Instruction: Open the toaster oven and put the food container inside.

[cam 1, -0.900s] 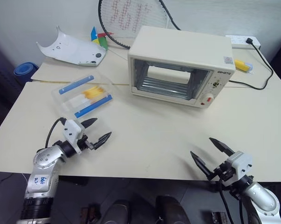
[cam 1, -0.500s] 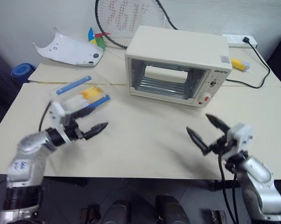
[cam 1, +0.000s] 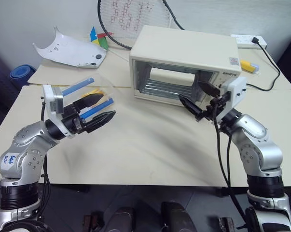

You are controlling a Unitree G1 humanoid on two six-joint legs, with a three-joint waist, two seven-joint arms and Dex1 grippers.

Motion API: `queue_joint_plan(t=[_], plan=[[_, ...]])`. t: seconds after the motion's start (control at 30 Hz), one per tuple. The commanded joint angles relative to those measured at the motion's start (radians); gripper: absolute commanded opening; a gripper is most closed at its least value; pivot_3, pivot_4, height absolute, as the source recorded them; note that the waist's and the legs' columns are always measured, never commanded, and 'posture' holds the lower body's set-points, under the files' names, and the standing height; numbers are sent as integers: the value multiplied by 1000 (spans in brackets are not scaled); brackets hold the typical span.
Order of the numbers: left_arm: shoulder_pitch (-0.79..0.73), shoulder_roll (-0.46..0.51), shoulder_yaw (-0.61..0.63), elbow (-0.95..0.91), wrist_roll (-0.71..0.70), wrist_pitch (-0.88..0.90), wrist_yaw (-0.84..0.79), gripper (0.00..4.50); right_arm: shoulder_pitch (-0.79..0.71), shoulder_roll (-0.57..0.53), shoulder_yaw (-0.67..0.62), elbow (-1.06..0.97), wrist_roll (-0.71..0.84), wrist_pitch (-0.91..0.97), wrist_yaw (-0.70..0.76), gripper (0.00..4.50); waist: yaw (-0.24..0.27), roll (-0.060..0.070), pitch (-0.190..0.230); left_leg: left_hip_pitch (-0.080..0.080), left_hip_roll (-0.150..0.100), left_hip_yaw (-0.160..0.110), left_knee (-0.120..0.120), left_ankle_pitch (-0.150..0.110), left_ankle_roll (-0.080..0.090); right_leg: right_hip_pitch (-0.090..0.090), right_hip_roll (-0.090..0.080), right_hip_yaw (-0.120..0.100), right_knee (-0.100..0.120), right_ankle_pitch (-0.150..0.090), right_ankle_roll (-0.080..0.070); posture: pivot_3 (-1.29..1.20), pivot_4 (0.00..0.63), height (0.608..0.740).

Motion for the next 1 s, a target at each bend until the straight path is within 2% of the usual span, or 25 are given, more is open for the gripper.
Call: queue_joint_plan(t=[0.03, 0.2, 0.37, 0.47, 0.57, 0.73, 0.87, 1.0], plan=[[11, -6, 15, -61, -6, -14, 17, 4500, -46, 16, 6, 5, -22, -9, -11, 4483, 0, 0, 0, -1, 0, 0, 1, 0, 0, -1, 0, 0, 0, 0, 0, 0, 150, 740], [20, -16, 16, -72, -8, -17, 33, 4500, -55, 23, 47, -24, -22, -25, 62, 4483, 0, 0, 0, -5, 0, -1, 3, 0, 0, -3, 0, -1, 1, 0, 0, 0, 150, 740], [-16, 0, 18, -31, -15, 4, 27, 4500, 64, -56, 126, -110, -83, -104, 212, 4483, -3, 0, 0, -6, 0, 0, 1, 0, 0, -5, 0, 0, 1, 0, 0, 0, 150, 740], [-81, 0, 24, 24, -27, 15, 26, 3841, 140, -87, 155, -128, -131, -163, 254, 4500, -2, 0, 0, -6, 0, 0, 2, 0, 0, -5, 0, -1, 2, 0, 0, 0, 150, 740], [-173, 1, -12, 110, 20, 10, 29, 2923, 201, -90, 170, -136, -171, -218, 263, 4500, 1, 0, 0, -6, 0, 0, 3, 0, 0, -5, 0, 0, 4, 0, 0, 0, 150, 740], [-352, -33, -163, 323, 198, -84, -12, 1329, 256, -78, 182, -131, -220, -284, 256, 4500, 2, 0, 0, -6, -1, 0, 3, 0, -1, -5, 0, -1, 4, 0, 0, 0, 150, 740], [-477, -106, -239, 523, 314, -194, -32, 78, 273, -70, 175, -118, -252, -318, 238, 4500, -2, 0, 0, -6, -1, 0, 3, 0, 0, -5, 0, -2, 4, 0, 0, 0, 150, 740], [-520, -171, -283, 610, 368, -274, -87, 32, 294, -67, 163, -110, -280, -346, 217, 4500, -4, 0, 0, -6, -1, 1, 3, 0, -1, -7, 1, -4, 6, 0, 0, 0, 150, 740]])
